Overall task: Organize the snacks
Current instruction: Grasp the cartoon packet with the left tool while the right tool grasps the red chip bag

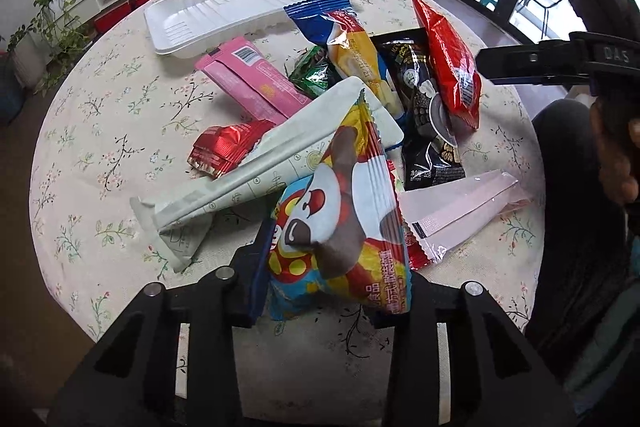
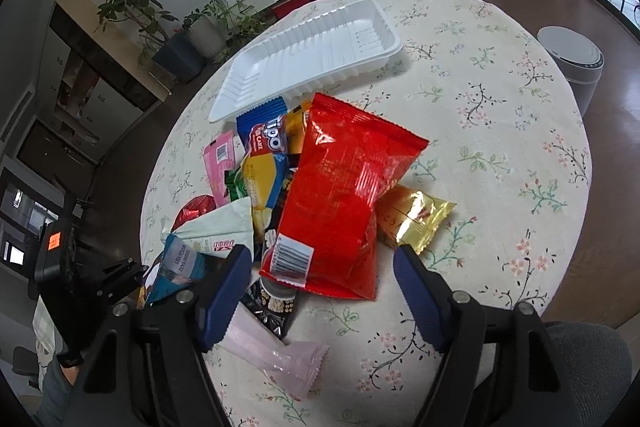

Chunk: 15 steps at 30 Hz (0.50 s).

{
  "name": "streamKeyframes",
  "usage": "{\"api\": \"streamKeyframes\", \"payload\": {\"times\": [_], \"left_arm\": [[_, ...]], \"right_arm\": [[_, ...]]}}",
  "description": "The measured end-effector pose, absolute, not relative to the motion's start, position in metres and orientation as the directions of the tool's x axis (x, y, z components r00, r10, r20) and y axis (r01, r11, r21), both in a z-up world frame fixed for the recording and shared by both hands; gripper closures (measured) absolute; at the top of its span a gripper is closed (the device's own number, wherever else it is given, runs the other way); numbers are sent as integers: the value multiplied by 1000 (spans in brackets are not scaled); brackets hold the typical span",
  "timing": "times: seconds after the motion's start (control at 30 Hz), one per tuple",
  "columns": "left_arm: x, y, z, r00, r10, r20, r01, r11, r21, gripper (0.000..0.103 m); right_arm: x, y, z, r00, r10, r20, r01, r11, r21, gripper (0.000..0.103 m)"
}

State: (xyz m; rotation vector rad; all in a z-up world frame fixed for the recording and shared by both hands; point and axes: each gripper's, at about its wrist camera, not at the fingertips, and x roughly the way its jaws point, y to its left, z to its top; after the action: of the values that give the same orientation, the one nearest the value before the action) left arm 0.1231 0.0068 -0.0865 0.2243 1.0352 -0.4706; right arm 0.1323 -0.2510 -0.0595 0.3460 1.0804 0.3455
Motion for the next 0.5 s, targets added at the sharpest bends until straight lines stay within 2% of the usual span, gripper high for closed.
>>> {"api": "streamKeyframes", "payload": {"times": [0.27,0.5], "left_arm": [[117,28,-82,407,-337,-849,429,891,-149,71],[117,32,-84,396,-352,-848,416,892,-176,72]], "right_arm": [[155,-247,-79,391,466,-794,-37,870,492,27],[158,-253,-86,400,470,-787,-9,860,509,46]]}}
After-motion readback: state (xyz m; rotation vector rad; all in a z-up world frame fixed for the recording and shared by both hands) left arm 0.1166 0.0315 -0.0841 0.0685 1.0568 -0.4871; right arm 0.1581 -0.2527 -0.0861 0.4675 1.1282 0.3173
